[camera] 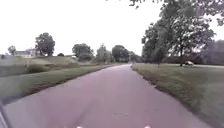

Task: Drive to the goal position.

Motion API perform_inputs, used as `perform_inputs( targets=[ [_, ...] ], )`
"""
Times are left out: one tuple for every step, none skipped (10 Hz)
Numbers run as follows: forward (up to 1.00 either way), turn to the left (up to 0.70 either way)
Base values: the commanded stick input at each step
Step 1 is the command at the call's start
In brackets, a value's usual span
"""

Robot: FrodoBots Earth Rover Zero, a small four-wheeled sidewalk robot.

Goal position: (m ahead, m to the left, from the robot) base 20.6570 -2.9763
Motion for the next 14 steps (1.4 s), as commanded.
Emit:
perform_inputs(
  targets=[
    [0.70,0.00],
    [0.70,0.00],
    [0.70,0.00],
    [0.70,0.00],
    [0.70,0.00],
    [0.70,0.00],
    [0.70,0.00],
    [0.70,0.00],
    [0.70,0.00],
    [0.70,0.00],
    [0.70,0.00],
    [0.70,0.00],
    [0.70,0.00],
    [0.70,0.00]
  ],
)
